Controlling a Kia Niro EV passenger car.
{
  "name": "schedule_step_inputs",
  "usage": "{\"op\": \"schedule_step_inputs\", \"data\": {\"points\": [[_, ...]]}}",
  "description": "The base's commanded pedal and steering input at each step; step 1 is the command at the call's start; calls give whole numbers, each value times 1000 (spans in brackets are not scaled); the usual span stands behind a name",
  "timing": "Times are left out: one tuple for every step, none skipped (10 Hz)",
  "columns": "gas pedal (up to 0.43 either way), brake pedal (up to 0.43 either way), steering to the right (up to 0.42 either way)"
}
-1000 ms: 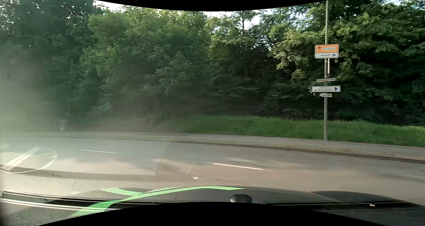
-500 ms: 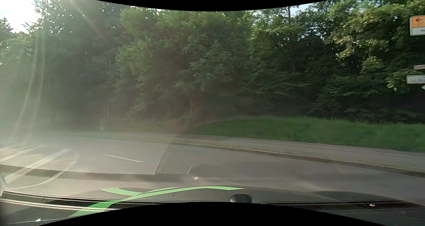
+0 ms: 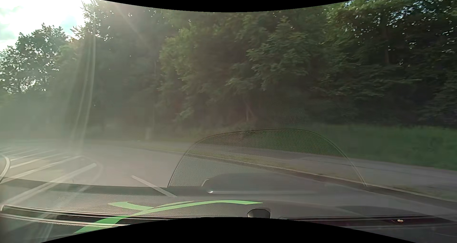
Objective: Follow the waypoints while adhering to traffic rules and regulations
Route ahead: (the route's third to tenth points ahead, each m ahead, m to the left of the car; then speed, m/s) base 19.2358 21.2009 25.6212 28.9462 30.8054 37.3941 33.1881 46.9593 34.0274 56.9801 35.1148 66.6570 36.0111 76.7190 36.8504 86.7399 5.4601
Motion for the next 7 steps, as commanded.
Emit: {"op": "schedule_step_inputs", "data": {"points": [[197, 0, -333], [169, 0, -331], [130, 0, -330], [118, 0, -326], [98, 0, -320], [98, 0, -316], [87, 0, -313]]}}
